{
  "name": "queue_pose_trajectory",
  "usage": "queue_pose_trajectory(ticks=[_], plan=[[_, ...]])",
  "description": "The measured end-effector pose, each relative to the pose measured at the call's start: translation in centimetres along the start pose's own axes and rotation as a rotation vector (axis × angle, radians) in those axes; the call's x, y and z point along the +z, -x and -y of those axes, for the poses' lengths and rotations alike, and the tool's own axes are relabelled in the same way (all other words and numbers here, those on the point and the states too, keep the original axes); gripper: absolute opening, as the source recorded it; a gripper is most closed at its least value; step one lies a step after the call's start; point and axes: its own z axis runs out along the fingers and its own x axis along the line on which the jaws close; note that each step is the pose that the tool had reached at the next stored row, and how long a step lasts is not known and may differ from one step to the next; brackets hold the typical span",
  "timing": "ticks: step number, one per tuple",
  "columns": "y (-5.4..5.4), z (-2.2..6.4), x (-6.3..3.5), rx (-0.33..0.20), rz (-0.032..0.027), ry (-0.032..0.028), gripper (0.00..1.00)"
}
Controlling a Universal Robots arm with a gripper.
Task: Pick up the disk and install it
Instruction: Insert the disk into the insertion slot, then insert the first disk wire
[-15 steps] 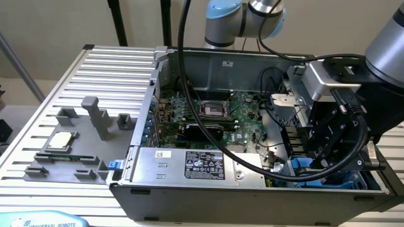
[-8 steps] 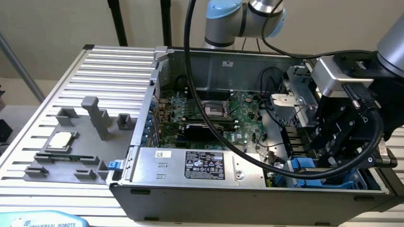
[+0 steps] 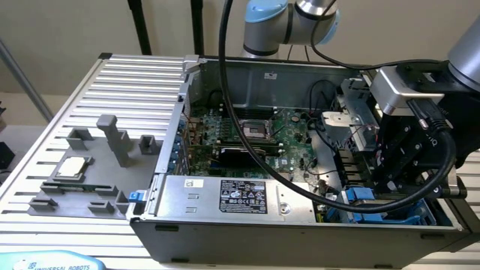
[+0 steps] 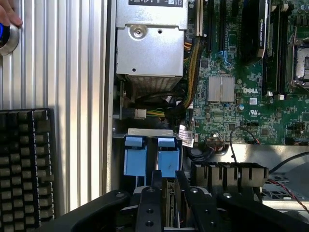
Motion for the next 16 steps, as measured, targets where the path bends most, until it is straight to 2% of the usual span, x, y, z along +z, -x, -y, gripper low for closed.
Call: queue_pose_trajectory(ticks=[16], plan=[[0.00,0.15,-0.12,0.000,-0.0004,0.0001,0.25]])
